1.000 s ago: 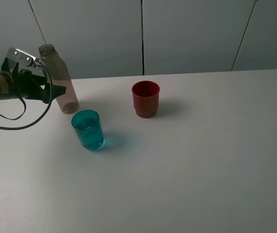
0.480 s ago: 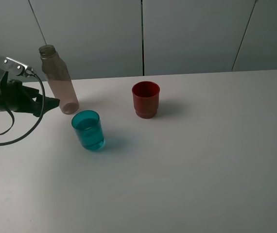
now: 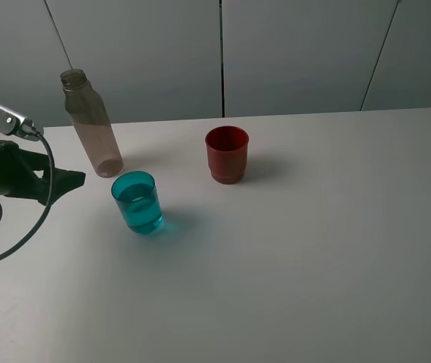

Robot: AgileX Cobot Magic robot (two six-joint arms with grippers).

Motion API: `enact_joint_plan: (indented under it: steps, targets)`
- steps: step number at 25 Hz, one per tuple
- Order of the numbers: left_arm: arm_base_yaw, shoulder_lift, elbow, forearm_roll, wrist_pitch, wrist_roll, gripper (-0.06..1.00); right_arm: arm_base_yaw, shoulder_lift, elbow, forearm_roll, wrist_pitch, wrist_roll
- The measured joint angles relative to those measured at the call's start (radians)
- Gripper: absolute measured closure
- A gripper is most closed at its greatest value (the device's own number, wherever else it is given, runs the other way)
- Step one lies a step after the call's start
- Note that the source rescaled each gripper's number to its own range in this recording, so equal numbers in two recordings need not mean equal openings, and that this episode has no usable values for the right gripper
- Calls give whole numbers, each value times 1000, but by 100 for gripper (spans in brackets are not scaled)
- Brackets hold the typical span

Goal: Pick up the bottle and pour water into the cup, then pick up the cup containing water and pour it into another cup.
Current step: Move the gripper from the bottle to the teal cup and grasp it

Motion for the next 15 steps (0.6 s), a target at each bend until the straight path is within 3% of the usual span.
enact_joint_plan:
  steps: [15]
  targets:
    - [0,-156,156,72,-33,-52,-6,0,0,0,0,0,0]
